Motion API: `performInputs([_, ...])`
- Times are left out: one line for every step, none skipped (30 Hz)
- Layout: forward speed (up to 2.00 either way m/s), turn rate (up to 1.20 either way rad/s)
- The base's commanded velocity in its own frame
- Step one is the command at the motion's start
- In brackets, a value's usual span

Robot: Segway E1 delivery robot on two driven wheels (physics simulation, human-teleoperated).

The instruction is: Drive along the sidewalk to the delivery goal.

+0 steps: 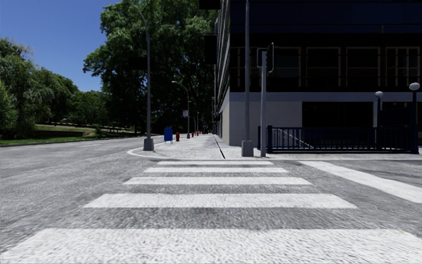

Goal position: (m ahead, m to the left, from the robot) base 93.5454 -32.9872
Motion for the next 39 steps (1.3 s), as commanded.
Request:
performInputs([1.35,0.00])
performInputs([1.35,0.00])
performInputs([1.35,0.00])
performInputs([1.35,0.00])
performInputs([1.35,0.00])
performInputs([1.38,0.00])
performInputs([2.00,0.00])
performInputs([2.00,0.00])
performInputs([2.00,0.00])
performInputs([2.00,0.00])
performInputs([2.00,0.00])
performInputs([2.00,0.00])
performInputs([2.00,0.00])
performInputs([2.00,0.00])
performInputs([2.00,0.00])
performInputs([2.00,0.00])
performInputs([2.00,0.00])
performInputs([2.00,0.00])
performInputs([2.00,0.00])
performInputs([2.00,0.00])
performInputs([2.00,0.00])
performInputs([2.00,0.00])
performInputs([2.00,0.00])
performInputs([2.00,0.00])
performInputs([2.00,0.00])
performInputs([2.00,0.00])
performInputs([2.00,0.00])
performInputs([2.00,0.00])
performInputs([2.00,0.00])
performInputs([2.00,0.00])
performInputs([2.00,0.00])
performInputs([2.00,0.00])
performInputs([2.00,0.00])
performInputs([2.00,0.00])
performInputs([2.00,0.00])
performInputs([2.00,0.00])
performInputs([2.00,0.00])
performInputs([2.00,0.00])
performInputs([2.00,0.00])
